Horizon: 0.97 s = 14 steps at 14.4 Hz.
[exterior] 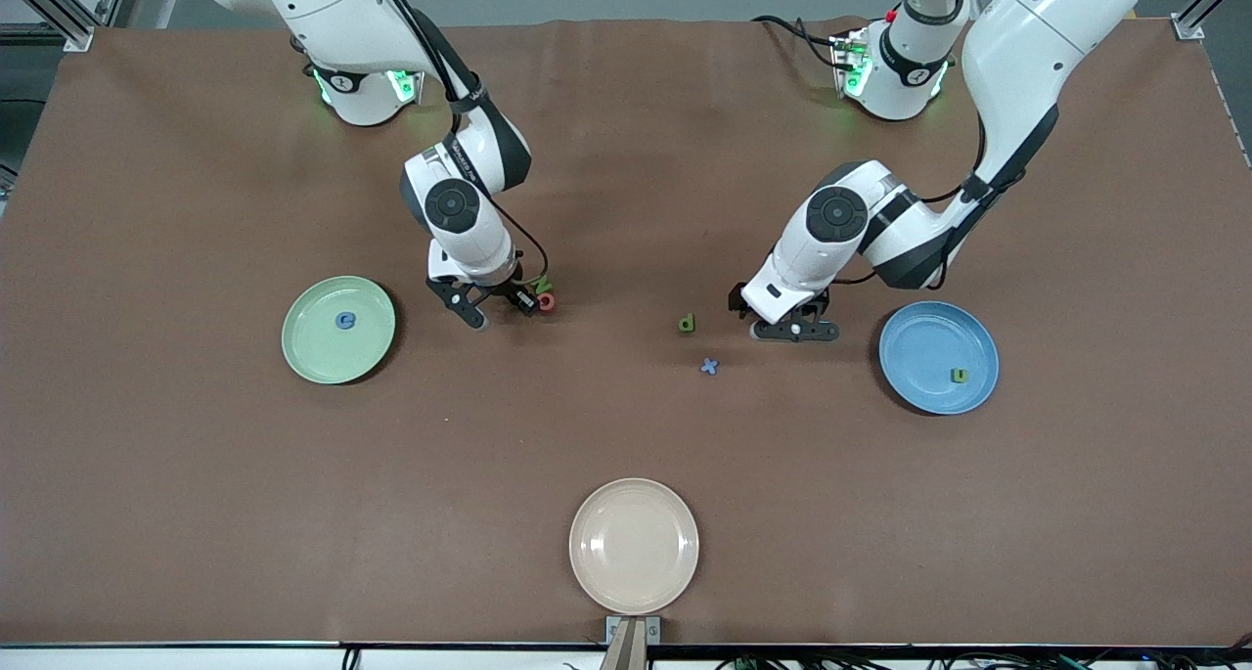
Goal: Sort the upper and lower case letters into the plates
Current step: 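Carry the B to the green plate while the left gripper grasps blue E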
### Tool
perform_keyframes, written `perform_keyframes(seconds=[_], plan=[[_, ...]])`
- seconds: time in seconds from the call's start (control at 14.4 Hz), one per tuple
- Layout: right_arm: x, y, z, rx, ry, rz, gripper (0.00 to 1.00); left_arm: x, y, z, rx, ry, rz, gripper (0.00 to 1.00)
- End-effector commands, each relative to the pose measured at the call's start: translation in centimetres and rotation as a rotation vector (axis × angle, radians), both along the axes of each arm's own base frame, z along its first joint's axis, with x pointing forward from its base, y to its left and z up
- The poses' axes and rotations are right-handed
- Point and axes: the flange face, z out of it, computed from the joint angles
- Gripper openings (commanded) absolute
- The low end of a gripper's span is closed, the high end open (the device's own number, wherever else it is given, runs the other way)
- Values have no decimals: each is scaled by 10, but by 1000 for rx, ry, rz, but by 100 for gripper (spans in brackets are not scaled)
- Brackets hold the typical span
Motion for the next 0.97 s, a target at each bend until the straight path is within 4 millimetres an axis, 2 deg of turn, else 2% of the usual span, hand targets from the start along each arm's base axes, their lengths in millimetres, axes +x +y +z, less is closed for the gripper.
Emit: perform_keyframes(seconds=[0.0, 0.14, 0.21, 0.35, 0.42, 0.56, 0.76, 0.9], plan=[[-1, 1, -2, -3, 4, -18, 35, -10, -16, -7, -26, -8, -23, 100], [-1, 0, -2, -6, 9, -17, 9, -17, -18, -17, -17, -2, -53, 100], [0, -1, -1, -7, 8, -13, 3, -20, -15, -23, -7, -3, -64, 100], [6, -8, 6, -14, 12, -3, 1, -25, -13, -33, 6, -1, -60, 100], [12, -15, 18, -16, 8, 24, 0, -26, -12, -35, 10, 1, -61, 100], [32, -52, 40, -30, 25, 84, 0, -26, -10, -36, 13, 3, -56, 96], [63, -129, 62, -19, 37, 221, 0, -27, -11, -37, 15, 5, -49, 82], [75, -181, 68, -7, 50, 306, 0, -28, -10, -39, 18, 8, -49, 71]])
